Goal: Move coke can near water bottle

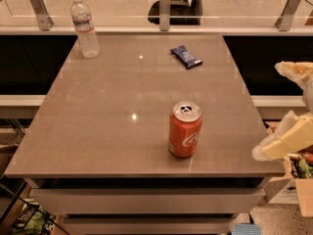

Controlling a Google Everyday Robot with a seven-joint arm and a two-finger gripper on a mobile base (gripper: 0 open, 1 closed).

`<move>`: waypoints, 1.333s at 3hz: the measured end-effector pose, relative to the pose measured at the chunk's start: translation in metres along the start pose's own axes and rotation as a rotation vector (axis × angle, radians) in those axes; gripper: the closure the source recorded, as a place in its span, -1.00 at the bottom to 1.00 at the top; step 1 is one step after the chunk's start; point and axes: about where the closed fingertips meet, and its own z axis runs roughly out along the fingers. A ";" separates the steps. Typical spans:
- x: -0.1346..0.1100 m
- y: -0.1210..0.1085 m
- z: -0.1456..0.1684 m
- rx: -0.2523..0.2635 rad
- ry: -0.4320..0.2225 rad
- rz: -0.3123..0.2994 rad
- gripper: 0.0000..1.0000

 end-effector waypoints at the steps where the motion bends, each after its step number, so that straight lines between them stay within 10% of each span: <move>1: -0.009 0.001 -0.001 -0.003 -0.029 0.000 -1.00; 4: -0.005 0.004 0.009 -0.073 -0.150 -0.014 -1.00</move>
Offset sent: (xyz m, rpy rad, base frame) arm -0.0004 -0.0078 0.0078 0.0459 0.0005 0.0448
